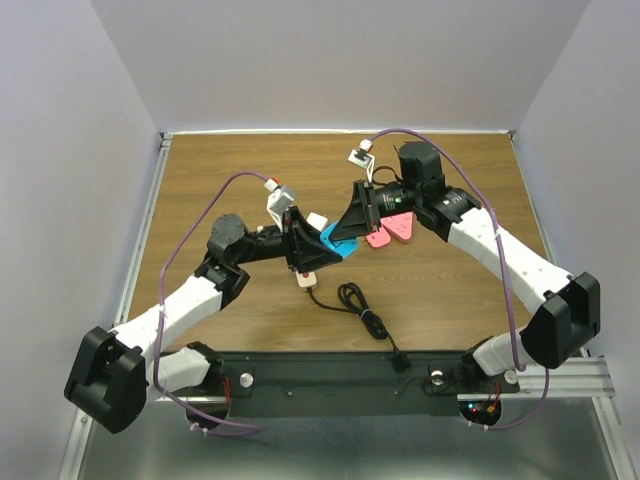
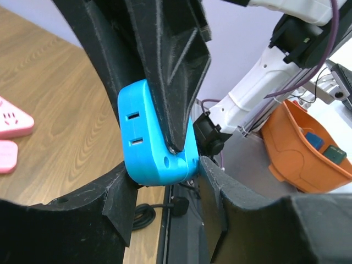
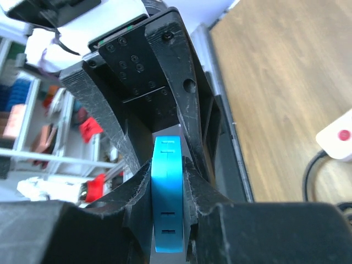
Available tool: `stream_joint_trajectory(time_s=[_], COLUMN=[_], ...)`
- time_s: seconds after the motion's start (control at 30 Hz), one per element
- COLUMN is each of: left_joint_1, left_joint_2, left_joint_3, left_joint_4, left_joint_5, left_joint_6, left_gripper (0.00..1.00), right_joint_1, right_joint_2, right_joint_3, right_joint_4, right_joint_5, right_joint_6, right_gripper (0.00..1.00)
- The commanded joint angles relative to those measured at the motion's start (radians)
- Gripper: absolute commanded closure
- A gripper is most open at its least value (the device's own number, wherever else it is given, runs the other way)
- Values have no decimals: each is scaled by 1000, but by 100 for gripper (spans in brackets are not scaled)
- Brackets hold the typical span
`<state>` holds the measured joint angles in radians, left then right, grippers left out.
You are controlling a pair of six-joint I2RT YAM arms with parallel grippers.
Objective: Insert the plug
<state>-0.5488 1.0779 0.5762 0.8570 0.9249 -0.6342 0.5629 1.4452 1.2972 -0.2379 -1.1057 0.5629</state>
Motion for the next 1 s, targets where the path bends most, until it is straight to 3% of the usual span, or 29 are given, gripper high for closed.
stream_joint_trajectory(time_s=[0.0,0.03,0.13,0.4,0.67,0.83,0.97], left_joint_1=[3,4,4,18,29,29,29], left_joint_2=[39,63,99,80,57,45,11], left_joint_3=[119,140,148,126,114,113,70], left_joint_4=[-200,-285,-338,-358,-360,-306,-146], left_joint_5=[-93,-124,-155,-159,-136,-97,-28], left_joint_6=[34,50,56,48,56,79,47], left_gripper=[100,100,100,100,100,100,100], right_joint_1=[8,6,6,3,-1,-1,0], right_joint_2=[-42,-43,-43,-13,-2,-3,-3], right_joint_3=[-15,-15,-6,27,22,7,5], right_joint_4=[17,2,-26,-139,-150,-149,-146], right_joint_5=[70,87,115,211,205,176,98], right_joint_6=[-55,-73,-113,-185,-202,-202,-175], right_gripper=[100,100,100,100,100,100,99])
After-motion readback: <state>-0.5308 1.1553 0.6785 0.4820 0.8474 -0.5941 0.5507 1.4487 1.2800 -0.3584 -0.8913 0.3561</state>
